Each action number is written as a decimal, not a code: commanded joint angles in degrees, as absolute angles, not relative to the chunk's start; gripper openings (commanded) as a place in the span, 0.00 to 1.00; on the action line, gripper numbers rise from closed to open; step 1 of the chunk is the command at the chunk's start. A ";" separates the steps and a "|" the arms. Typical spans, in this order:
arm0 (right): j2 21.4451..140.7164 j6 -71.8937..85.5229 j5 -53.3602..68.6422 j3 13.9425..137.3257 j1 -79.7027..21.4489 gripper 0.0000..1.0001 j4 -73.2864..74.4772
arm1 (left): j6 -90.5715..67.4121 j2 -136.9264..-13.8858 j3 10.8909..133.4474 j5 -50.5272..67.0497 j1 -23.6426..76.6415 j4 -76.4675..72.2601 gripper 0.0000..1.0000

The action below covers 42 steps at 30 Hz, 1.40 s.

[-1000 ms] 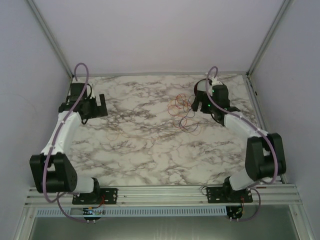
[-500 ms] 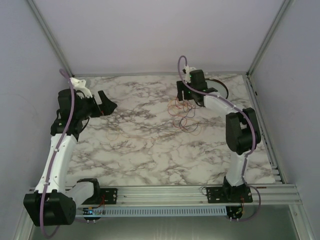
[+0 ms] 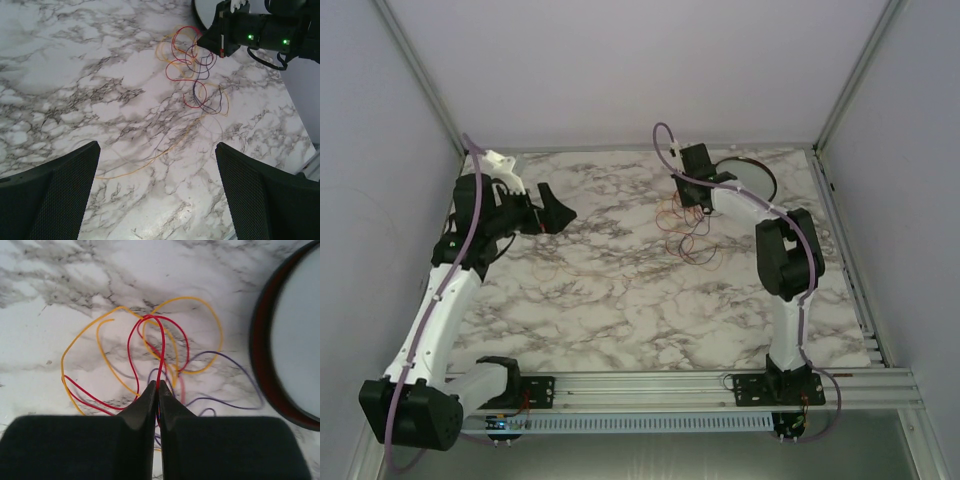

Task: Zip-tie the wires
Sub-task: Untie the cable at the center of the board.

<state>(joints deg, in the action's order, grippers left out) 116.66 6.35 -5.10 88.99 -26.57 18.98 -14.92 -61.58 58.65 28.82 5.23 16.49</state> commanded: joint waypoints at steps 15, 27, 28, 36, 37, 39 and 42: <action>105.99 1.53 -28.34 115.74 -28.74 0.00 24.16 | -17.60 -73.10 65.33 25.35 13.83 -11.63 1.00; 109.34 -4.04 -27.92 135.67 -27.89 0.00 18.08 | -20.41 -86.94 76.70 28.42 18.81 -19.56 1.00; 109.00 -3.98 -26.90 135.66 -27.72 0.00 17.41 | -20.47 -88.00 77.67 28.26 19.40 -20.63 1.00; 105.27 -2.75 -22.68 131.27 -27.09 0.00 17.12 | -17.18 -97.68 86.35 23.78 25.09 -24.26 1.00; 104.66 -2.50 -22.44 130.38 -27.07 0.00 17.08 | -17.04 -99.22 87.45 23.43 25.70 -24.60 1.00; 103.58 -2.03 -22.37 129.00 -27.07 0.00 17.05 | -17.11 -102.47 89.88 23.03 26.79 -25.05 1.00; 101.87 -0.72 -22.47 127.35 -27.11 0.00 17.12 | -17.14 -107.38 94.20 22.58 28.77 -24.96 1.00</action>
